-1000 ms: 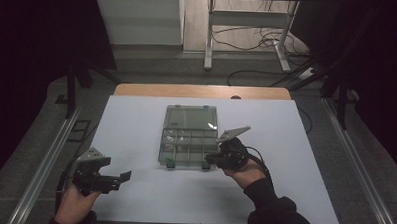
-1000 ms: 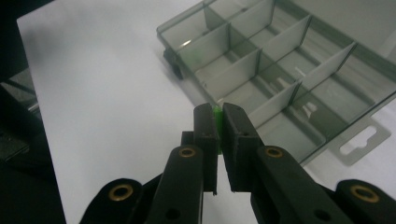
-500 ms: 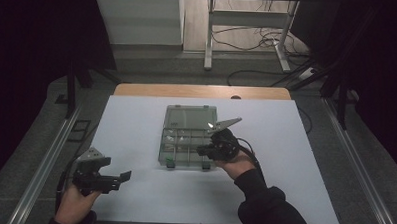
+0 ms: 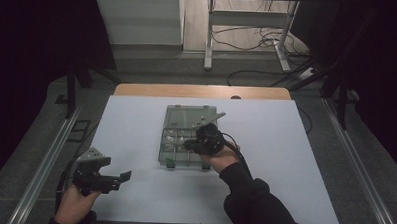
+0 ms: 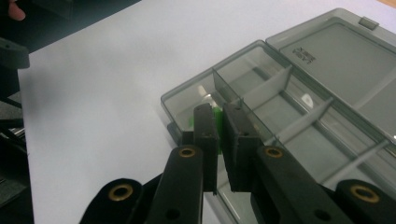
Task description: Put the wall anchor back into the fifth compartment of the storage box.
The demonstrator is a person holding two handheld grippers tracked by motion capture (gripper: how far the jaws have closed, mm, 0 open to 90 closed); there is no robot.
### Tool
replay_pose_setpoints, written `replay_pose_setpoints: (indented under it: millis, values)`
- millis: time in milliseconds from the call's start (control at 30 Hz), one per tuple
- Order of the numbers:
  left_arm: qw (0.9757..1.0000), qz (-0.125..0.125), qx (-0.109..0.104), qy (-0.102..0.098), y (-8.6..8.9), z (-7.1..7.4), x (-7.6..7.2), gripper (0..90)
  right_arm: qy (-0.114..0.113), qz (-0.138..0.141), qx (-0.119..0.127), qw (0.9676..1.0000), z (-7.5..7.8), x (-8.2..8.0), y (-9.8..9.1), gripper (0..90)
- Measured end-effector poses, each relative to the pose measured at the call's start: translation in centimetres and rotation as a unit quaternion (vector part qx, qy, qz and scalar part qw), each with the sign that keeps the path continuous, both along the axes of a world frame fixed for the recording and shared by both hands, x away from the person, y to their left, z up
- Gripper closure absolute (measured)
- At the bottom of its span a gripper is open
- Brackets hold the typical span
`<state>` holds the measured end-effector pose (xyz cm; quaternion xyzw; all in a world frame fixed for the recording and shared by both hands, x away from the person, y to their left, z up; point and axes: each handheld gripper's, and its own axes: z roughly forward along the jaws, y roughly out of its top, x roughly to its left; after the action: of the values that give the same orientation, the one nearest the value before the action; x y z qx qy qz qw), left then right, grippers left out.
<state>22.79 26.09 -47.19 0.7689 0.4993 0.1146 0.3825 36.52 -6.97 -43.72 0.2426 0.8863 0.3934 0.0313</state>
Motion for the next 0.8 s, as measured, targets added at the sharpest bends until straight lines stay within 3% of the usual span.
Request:
replay_pose_setpoints:
  millis: [600,800]
  values:
    - [1.0000,0.001,0.000,0.001,0.0,0.0,0.0,5.8,0.003,0.002,-0.012,0.9999,-2.1,1.3,3.4,83.6]
    - [1.0000,0.000,0.001,0.002,0.0,0.0,0.1,5.8,0.003,0.009,-0.027,0.9996,-3.1,1.2,4.3,83.4]
